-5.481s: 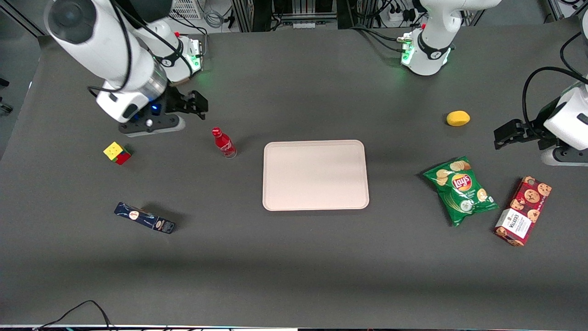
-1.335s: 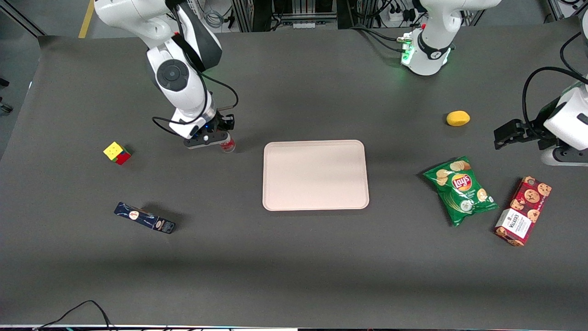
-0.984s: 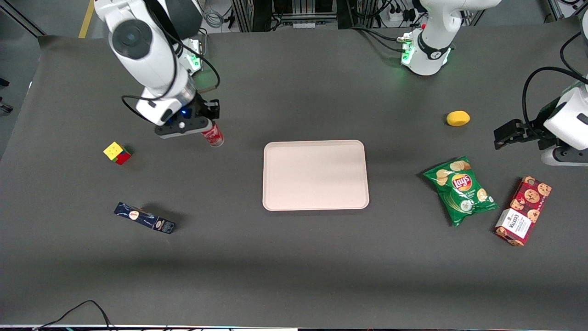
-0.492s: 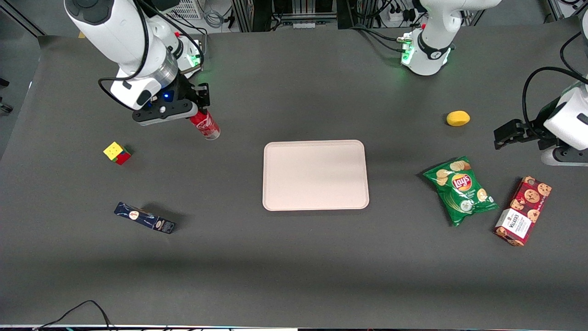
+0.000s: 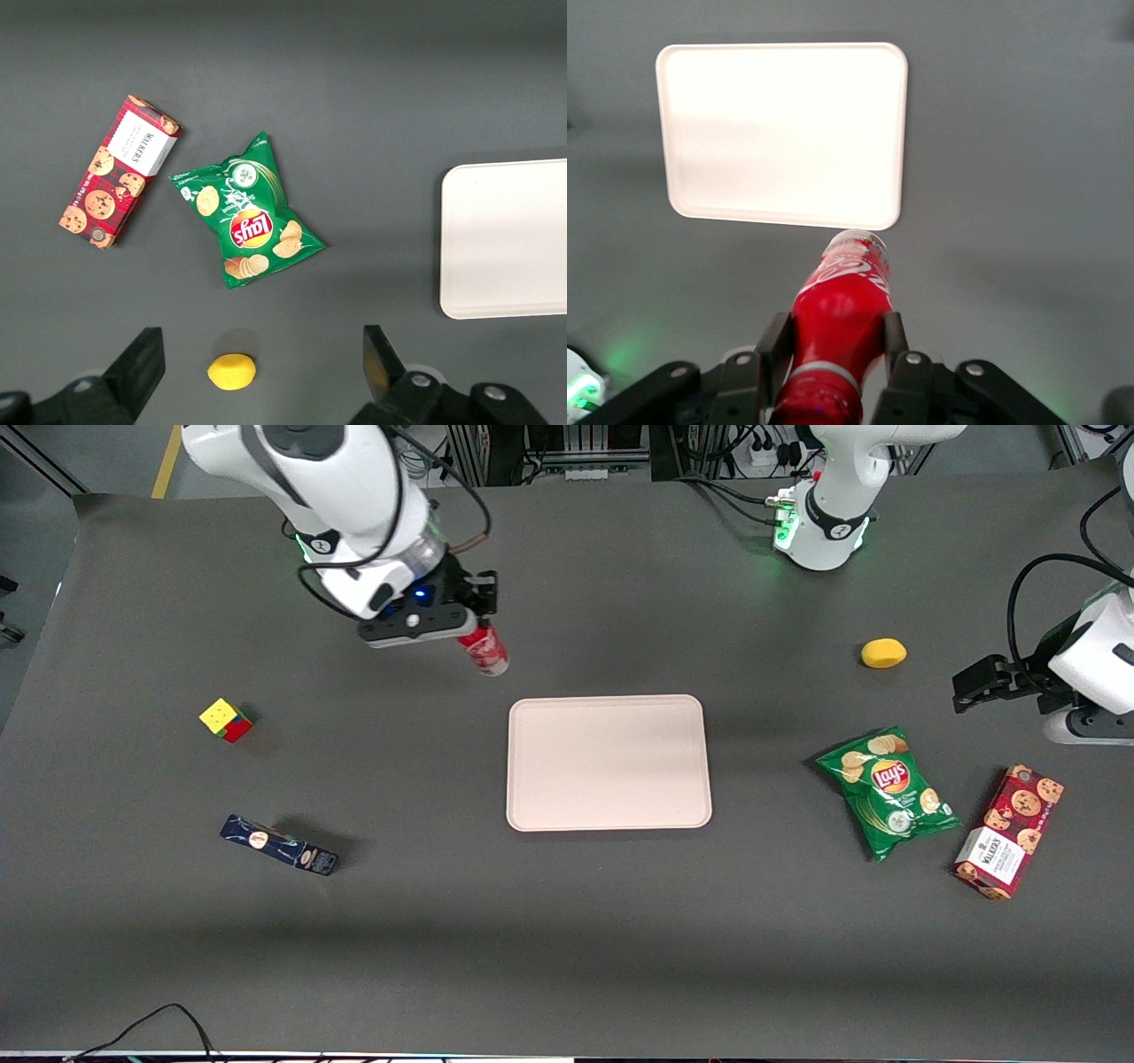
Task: Place coke bottle on tray
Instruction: 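Lift the bottle and carry it over the white tray, then lower the bottle onto the tray and open the right gripper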
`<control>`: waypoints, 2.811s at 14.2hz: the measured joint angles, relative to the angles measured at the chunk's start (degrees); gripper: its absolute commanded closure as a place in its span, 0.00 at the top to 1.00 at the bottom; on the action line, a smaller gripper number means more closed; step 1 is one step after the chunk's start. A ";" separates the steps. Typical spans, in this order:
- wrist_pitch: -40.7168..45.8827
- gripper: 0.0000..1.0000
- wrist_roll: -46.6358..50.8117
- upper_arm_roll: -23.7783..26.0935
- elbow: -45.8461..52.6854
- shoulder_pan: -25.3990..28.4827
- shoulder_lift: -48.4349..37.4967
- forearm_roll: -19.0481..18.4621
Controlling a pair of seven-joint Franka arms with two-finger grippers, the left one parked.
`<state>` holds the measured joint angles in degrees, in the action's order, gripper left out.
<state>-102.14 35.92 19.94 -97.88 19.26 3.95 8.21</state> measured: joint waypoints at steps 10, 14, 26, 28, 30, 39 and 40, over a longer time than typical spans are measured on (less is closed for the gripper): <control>-15.35 0.00 2.84 2.07 -0.64 0.84 19.33 -13.30; -17.60 0.00 2.88 2.07 -0.61 0.85 22.14 -14.74; -21.59 0.37 2.91 2.04 -0.39 0.84 26.35 -17.13; -21.59 1.00 2.91 2.00 -0.39 0.84 26.43 -17.14; -21.59 1.00 2.93 1.99 -0.33 0.83 26.46 -17.16; -21.60 1.00 3.06 1.99 -0.03 0.80 26.46 -17.17; -21.63 1.00 3.06 1.98 0.33 0.74 26.40 -17.20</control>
<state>-123.77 38.99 21.92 -97.55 20.00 30.35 -9.00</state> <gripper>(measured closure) 0.000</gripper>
